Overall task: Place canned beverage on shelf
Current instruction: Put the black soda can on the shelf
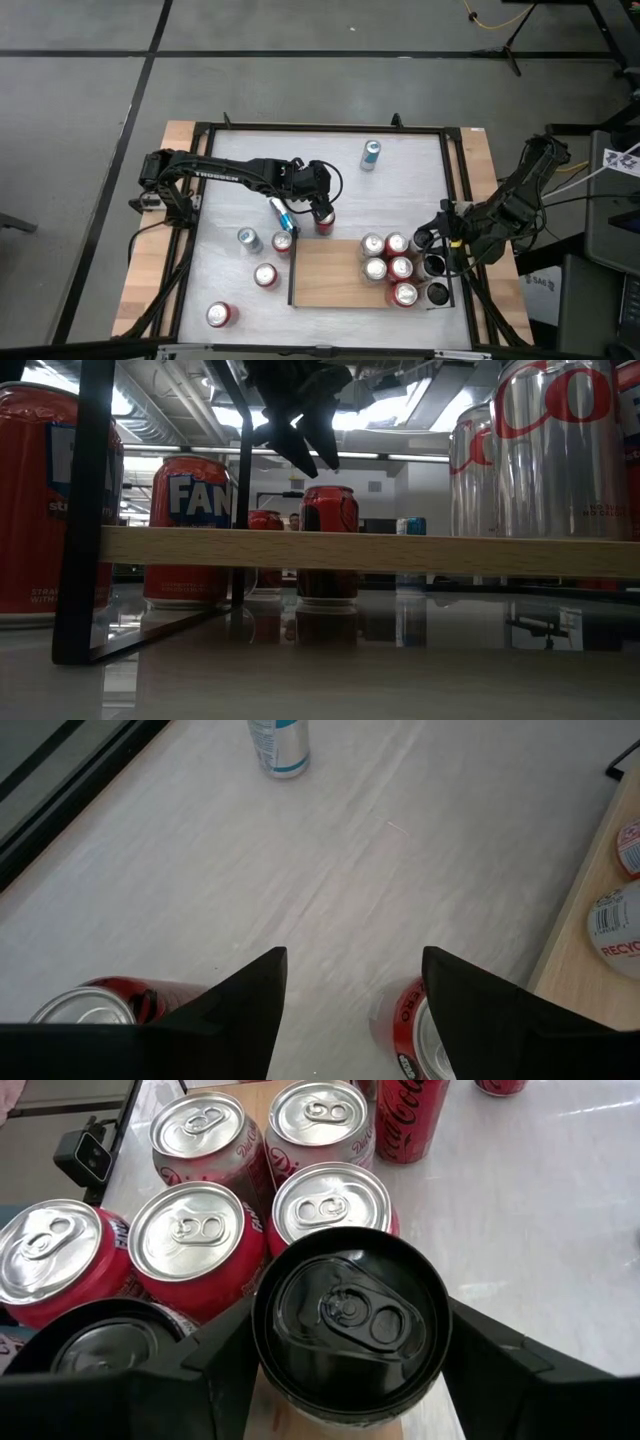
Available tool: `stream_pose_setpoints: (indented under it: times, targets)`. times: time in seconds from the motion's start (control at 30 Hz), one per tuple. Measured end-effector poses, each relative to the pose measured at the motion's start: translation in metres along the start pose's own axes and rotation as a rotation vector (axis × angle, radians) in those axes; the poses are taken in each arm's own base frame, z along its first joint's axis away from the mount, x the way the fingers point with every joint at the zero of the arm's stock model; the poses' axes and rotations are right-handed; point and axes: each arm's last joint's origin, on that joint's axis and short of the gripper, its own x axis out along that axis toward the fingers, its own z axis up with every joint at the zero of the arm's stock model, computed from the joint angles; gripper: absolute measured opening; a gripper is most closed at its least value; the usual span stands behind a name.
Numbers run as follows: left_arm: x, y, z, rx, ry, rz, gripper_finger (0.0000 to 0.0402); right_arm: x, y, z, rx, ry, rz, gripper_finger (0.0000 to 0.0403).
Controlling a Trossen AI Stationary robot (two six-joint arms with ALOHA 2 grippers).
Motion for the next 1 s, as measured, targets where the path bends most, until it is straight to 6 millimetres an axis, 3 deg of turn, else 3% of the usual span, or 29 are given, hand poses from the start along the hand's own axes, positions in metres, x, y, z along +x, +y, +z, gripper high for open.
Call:
stream_pose_setpoints:
  times: [0.47,1.0]
  targets:
    - [0.0,0.0,0.0,0.0,-0.003,-0.001,0.0226,0.0,0.0,-0.003,-0.009,0.046,0.027,0.0339]
    - [0.0,-0.001,0.002,-0.007,-0.02,-0.011,0.0226,-0.009,-0.009,0.0,0.02,-0.04,0.008,0.0347]
